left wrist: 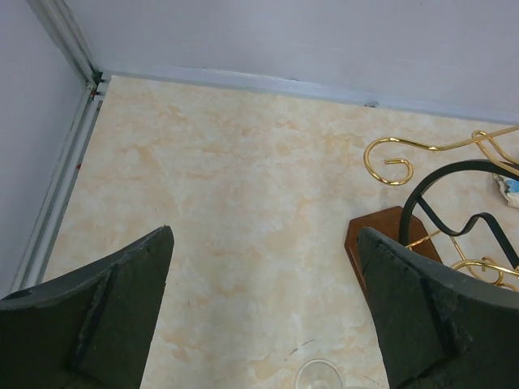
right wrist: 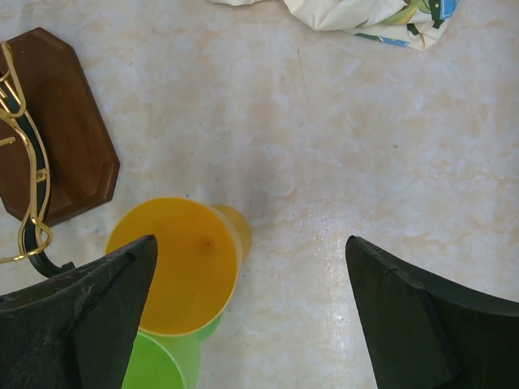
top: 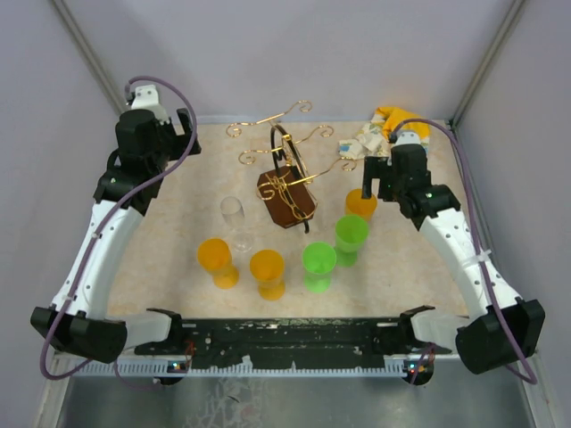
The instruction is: Place the wine glass upside down on the wine glass rack
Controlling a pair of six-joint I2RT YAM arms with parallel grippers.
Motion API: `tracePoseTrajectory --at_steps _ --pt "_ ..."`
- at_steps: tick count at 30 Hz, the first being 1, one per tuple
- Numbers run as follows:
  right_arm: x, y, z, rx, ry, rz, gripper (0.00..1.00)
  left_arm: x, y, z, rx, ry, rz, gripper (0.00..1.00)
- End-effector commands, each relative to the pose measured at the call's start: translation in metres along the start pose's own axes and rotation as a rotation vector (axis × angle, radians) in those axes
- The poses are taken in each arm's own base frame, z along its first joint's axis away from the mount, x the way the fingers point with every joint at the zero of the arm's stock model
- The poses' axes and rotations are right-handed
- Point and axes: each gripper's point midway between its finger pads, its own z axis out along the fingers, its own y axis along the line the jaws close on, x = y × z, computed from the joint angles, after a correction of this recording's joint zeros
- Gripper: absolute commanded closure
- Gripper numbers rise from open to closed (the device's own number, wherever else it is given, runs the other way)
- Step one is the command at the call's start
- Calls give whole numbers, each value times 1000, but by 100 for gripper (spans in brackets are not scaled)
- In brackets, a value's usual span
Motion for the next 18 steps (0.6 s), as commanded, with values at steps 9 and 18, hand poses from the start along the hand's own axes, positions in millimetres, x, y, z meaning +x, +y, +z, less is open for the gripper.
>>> tracePoseTrajectory --at_steps 9,18 --pt "36 0 19 5 89 10 6 13 -13 7 71 71 46 0" --pt "47 1 38 16 139 1 79 14 -11 3 65 77 52 0"
